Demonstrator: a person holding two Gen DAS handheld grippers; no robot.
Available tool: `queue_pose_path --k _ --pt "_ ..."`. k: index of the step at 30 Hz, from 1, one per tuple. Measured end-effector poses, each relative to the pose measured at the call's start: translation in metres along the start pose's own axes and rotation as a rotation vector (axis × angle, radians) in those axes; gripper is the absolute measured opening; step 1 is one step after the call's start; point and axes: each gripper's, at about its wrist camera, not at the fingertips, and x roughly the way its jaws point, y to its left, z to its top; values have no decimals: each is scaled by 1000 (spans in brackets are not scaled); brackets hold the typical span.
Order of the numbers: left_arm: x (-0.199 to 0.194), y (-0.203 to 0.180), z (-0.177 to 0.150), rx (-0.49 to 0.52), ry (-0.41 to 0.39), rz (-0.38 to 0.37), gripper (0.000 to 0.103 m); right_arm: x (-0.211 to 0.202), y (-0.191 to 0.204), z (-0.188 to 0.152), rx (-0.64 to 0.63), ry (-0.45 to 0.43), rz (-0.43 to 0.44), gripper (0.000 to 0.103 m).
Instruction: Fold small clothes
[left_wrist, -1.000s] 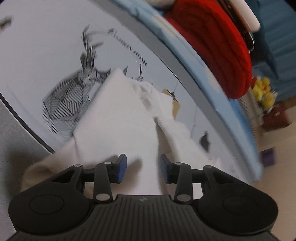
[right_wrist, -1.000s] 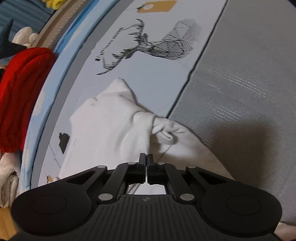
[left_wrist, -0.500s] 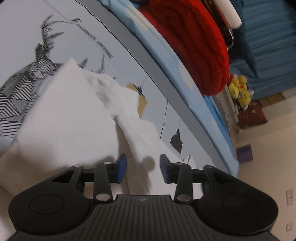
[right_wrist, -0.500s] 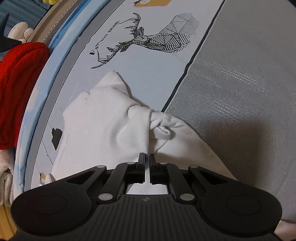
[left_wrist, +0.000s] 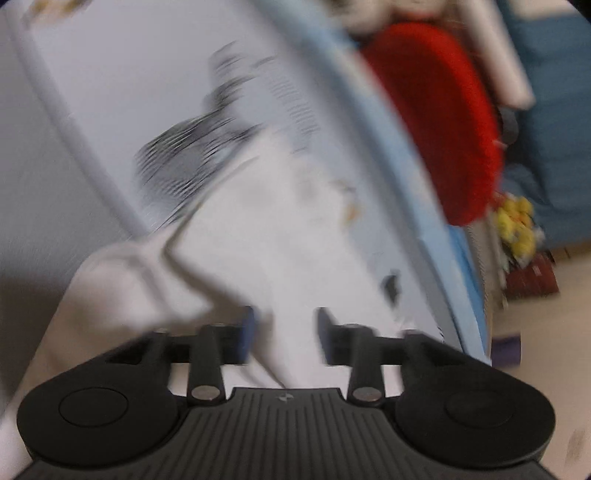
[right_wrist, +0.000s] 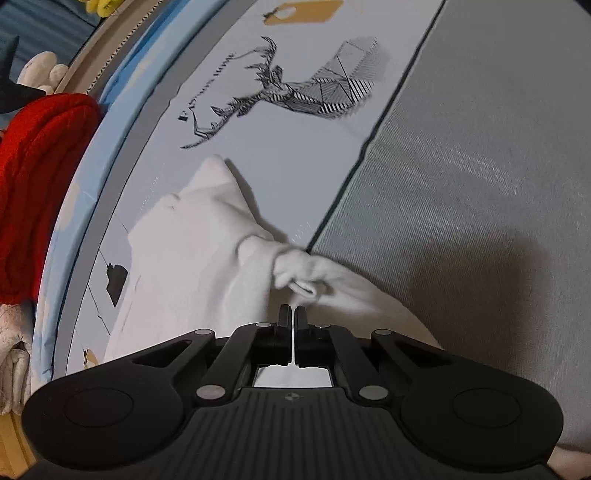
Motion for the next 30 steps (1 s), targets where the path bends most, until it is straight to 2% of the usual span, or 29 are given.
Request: queue_pose_path --k 4,7,8,12,15,16,17,19,21,24,25,26,27,28,29,30 --pt "8 20 17 -82 -21 52 44 -2 2 -4 5 0 16 3" --pt "12 26 24 -122 -7 58 37 -1 3 -3 14 -4 23 7" --pt "11 24 23 -110 -9 78 27 -1 4 -3 13 -6 21 7" --pt "7 9 17 -14 1 144 4 -4 13 -9 0 -7 11 7" --pt "-6 -2 12 52 -22 163 4 -11 19 -12 -11 -20 24 7" --pt "-10 0 10 61 -24 160 4 -13 22 -14 -16 -27 41 11" --pt "-15 -3 8 65 -30 163 6 -14 24 -14 -21 -30 55 25" --pt "-23 -7 5 85 -48 171 13 -14 27 -15 -33 -35 64 45" --pt "-29 -13 6 133 -88 182 15 -11 27 -13 -37 -40 60 45" --pt "-29 -23 15 216 -157 229 20 -3 22 -5 -26 -40 48 44" --pt "-28 -24 18 232 -169 246 21 0 20 -2 -20 -40 42 36" --pt "-24 -25 23 245 -171 260 21 4 16 1 -6 -36 43 17" --pt "-19 -24 27 259 -158 268 26 6 10 4 21 -29 54 6" --pt "-12 -24 30 274 -130 274 31 7 4 6 59 -28 72 3" --pt "-5 -23 31 290 -91 273 40 4 -1 7 87 -34 84 2" --pt "3 -23 31 313 -48 272 42 0 -2 7 98 -51 91 2"
